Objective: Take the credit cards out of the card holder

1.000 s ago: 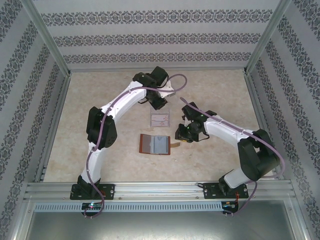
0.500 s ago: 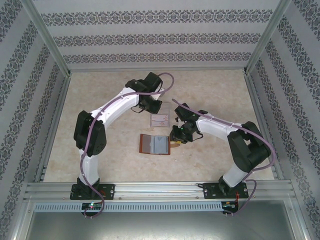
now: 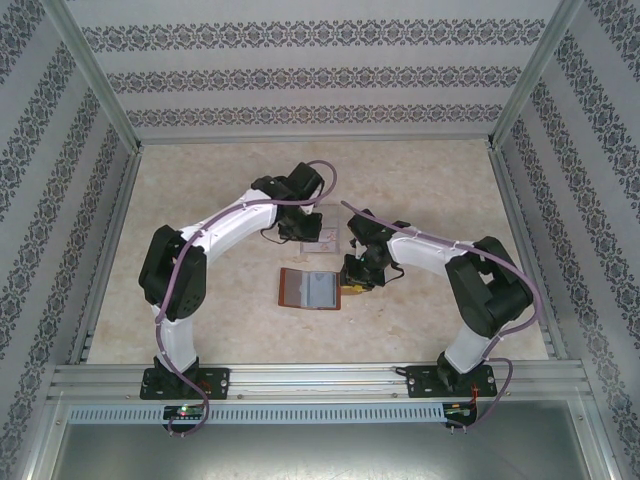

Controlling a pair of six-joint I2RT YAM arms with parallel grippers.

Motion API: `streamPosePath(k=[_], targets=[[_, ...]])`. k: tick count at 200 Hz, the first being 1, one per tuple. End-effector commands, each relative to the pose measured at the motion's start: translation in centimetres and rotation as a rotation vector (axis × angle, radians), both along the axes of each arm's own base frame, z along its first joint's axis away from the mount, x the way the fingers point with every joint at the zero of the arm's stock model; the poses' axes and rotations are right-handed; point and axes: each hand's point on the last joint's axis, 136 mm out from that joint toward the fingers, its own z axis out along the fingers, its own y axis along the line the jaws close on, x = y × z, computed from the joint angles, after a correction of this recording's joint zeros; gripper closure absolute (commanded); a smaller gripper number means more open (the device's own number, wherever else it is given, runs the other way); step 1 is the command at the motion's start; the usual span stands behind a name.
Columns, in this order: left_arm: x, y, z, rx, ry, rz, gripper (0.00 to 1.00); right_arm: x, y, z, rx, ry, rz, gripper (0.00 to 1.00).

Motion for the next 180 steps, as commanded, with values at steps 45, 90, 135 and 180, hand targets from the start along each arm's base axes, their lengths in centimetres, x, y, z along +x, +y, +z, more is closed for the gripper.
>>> streamPosePath(k=[45,90,135,180], targets=[[-3.7,-3.1,-1.5,-0.174,0.149,0.072,0.86,-0.8,-0.7,-1.6,-0.054,0.025,0.013,0.72],[-5.9,-4.3,-2.6,-0.291,0.239,0.076,0.86,-0.7,-0.7,-1.7,-0.053,0.028,0.016,0.72],[-7.7,-6.0,-3.8,-0.405,0.338,0.078,0.87,-0.7,-0.6,-1.7,-0.052,0.03,0.016,0.72],[-8.9,-6.6,-5.0,-0.379,0.385,0.053,0.87,-0.7,-0.5,-1.7,-0.05,0.034,0.019,0.72]])
